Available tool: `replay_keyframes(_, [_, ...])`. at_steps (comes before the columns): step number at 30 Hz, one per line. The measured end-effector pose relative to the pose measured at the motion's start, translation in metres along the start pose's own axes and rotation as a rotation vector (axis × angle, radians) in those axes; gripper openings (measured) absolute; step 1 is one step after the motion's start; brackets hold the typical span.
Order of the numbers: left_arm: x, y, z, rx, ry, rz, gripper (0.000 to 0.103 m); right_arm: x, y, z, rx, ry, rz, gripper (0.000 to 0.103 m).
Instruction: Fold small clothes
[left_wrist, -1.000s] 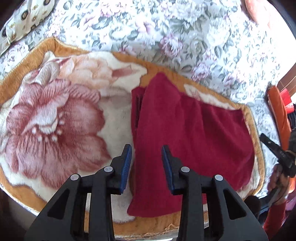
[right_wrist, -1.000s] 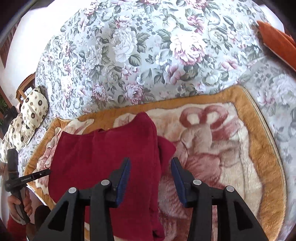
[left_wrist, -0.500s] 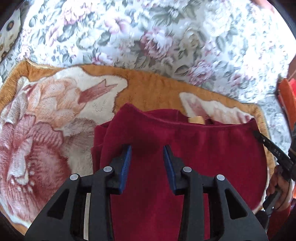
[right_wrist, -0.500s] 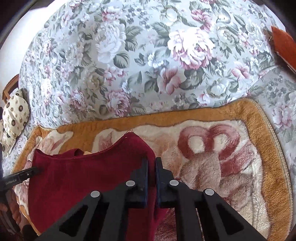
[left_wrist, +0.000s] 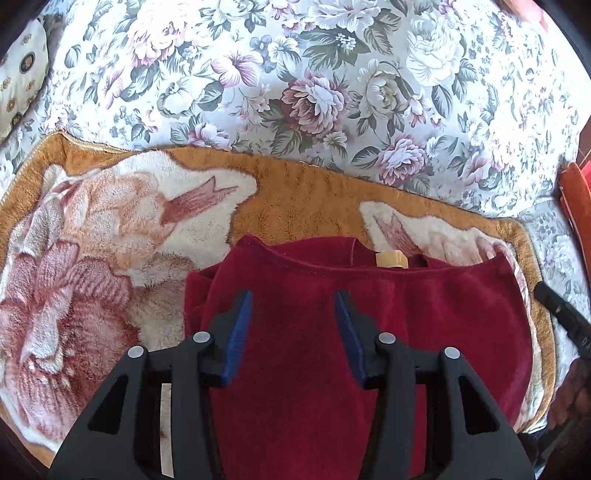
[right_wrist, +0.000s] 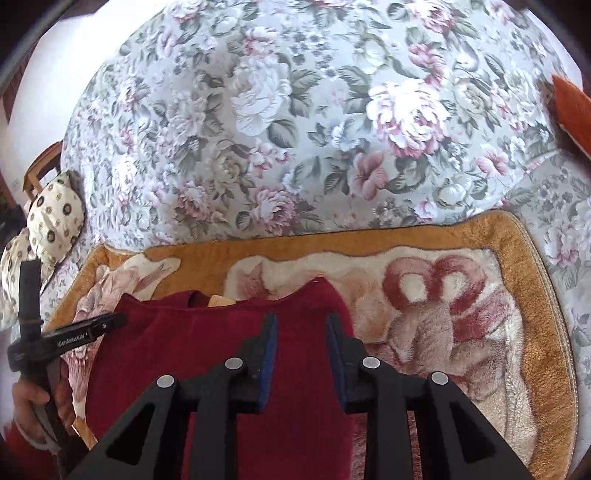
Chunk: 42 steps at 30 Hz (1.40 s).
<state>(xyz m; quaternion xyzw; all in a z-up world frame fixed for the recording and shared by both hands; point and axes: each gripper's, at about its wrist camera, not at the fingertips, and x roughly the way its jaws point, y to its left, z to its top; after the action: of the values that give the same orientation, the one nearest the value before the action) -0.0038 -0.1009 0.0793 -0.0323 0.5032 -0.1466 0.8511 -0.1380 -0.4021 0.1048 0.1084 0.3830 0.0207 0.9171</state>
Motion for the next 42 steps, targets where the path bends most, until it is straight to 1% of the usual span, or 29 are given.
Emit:
replay_keyframes(1, [0.005,0.001,0.001,-0.007,0.011,0.002,0.046,0.009,0.002,0.000,-0.006,0.011,-0.008,0.025])
replay_keyframes(2, [0.012,0.002,0.001,-0.018,0.024,0.006,0.046,0.021,0.001,-0.001,-0.005,0.026,-0.034,0.025])
replay_keyframes(3, [0.018,0.004,0.000,-0.028,0.037,0.006,0.046,0.036,-0.001,-0.001,0.008,0.045,-0.070,0.025])
replay_keyframes(4, [0.022,0.004,0.000,-0.030,0.044,0.003,0.046,0.045,-0.007,-0.002,0.031,0.058,-0.084,0.025])
replay_keyframes(7, [0.033,0.004,-0.003,-0.006,0.046,0.007,0.046,0.079,-0.029,-0.007,0.114,0.124,-0.100,0.025])
replay_keyframes(8, [0.036,0.005,-0.004,-0.001,0.046,0.008,0.046,0.086,-0.033,-0.008,0.127,0.132,-0.094,0.025])
replay_keyframes(10, [0.037,0.006,-0.004,0.000,0.039,0.007,0.046,0.090,-0.034,-0.008,0.126,0.121,-0.094,0.025])
replay_keyframes(13, [0.027,0.008,-0.003,-0.015,0.026,-0.004,0.046,0.080,-0.025,-0.004,0.100,0.140,-0.109,0.025])
replay_keyframes(14, [0.020,0.008,-0.005,-0.018,0.020,-0.005,0.046,0.071,-0.021,-0.002,0.094,0.142,-0.108,0.025])
replay_keyframes(16, [0.004,0.008,-0.008,-0.015,-0.002,-0.005,0.046,0.046,-0.013,-0.003,0.084,0.126,-0.071,0.025])
replay_keyframes(17, [-0.008,0.008,-0.013,-0.004,-0.021,-0.005,0.046,0.032,-0.007,-0.005,0.070,0.116,-0.050,0.025])
replay_keyframes(19, [-0.024,0.008,-0.024,0.012,-0.045,0.004,0.046,0.010,0.008,-0.018,0.021,0.116,-0.049,0.025])
replay_keyframes(20, [-0.030,0.009,-0.033,0.014,-0.046,0.012,0.048,0.003,0.014,-0.025,-0.002,0.127,-0.050,0.025])
replay_keyframes(21, [-0.034,0.011,-0.043,0.014,-0.044,0.014,0.056,0.000,0.020,-0.035,-0.023,0.142,-0.043,0.025])
replay_keyframes(23, [-0.035,0.014,-0.062,0.008,-0.050,0.013,0.066,0.006,0.025,-0.053,-0.046,0.176,-0.060,0.026])
replay_keyframes(24, [-0.033,0.014,-0.070,0.012,-0.048,0.015,0.066,0.014,0.026,-0.061,-0.054,0.195,-0.081,0.027])
replay_keyframes(25, [-0.027,0.013,-0.078,0.025,-0.030,0.021,0.066,0.021,0.025,-0.068,-0.060,0.203,-0.095,0.027])
replay_keyframes(26, [-0.021,0.010,-0.085,0.047,-0.007,0.044,0.066,0.024,0.026,-0.072,-0.074,0.193,-0.102,0.027])
replay_keyframes(27, [-0.019,0.005,-0.091,0.080,-0.012,0.074,0.066,0.022,0.029,-0.071,-0.092,0.180,-0.113,0.027])
replay_keyframes(29, [-0.025,-0.003,-0.097,0.127,-0.038,0.112,0.066,0.011,0.034,-0.067,-0.096,0.183,-0.132,0.027])
replay_keyframes(30, [-0.030,-0.005,-0.098,0.135,-0.042,0.109,0.066,0.002,0.036,-0.065,-0.084,0.174,-0.120,0.027])
replay_keyframes(32, [-0.043,-0.008,-0.097,0.129,-0.060,0.080,0.066,-0.013,0.041,-0.063,-0.076,0.153,-0.083,0.027])
replay_keyframes(33, [-0.050,-0.009,-0.096,0.128,-0.077,0.075,0.066,-0.020,0.042,-0.063,-0.075,0.142,-0.083,0.027])
replay_keyframes(36, [-0.070,-0.017,-0.096,0.127,-0.130,0.090,0.066,-0.035,0.045,-0.065,-0.069,0.108,-0.095,0.027])
replay_keyframes(38, [-0.078,-0.021,-0.098,0.126,-0.152,0.099,0.066,-0.041,0.047,-0.067,-0.059,0.091,-0.088,0.027])
replay_keyframes(40, [-0.081,-0.022,-0.101,0.127,-0.154,0.103,0.066,-0.045,0.051,-0.070,-0.055,0.085,-0.083,0.027])
replay_keyframes(42, [-0.082,-0.023,-0.104,0.128,-0.153,0.134,0.066,-0.045,0.054,-0.075,-0.054,0.088,-0.084,0.027])
